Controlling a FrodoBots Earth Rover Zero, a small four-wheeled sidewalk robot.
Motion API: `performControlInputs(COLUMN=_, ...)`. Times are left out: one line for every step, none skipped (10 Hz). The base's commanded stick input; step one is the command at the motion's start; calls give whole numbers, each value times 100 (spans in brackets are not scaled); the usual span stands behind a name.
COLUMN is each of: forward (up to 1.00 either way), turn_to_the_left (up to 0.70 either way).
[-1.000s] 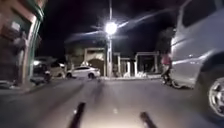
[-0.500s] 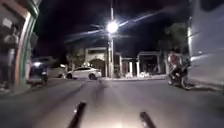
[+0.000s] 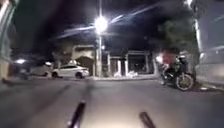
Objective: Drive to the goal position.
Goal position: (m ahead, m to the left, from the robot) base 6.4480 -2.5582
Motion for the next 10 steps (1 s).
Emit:
performControlInputs(forward=100, turn_to_the_left=2)
performControlInputs(forward=100, turn_to_the_left=2)
performControlInputs(forward=100, turn_to_the_left=2)
performControlInputs(forward=100, turn_to_the_left=2)
performControlInputs(forward=100, turn_to_the_left=2)
performControlInputs(forward=100, turn_to_the_left=2)
performControlInputs(forward=100, turn_to_the_left=2)
performControlInputs(forward=100, turn_to_the_left=2)
performControlInputs(forward=100, turn_to_the_left=2)
performControlInputs(forward=100, turn_to_the_left=-27)
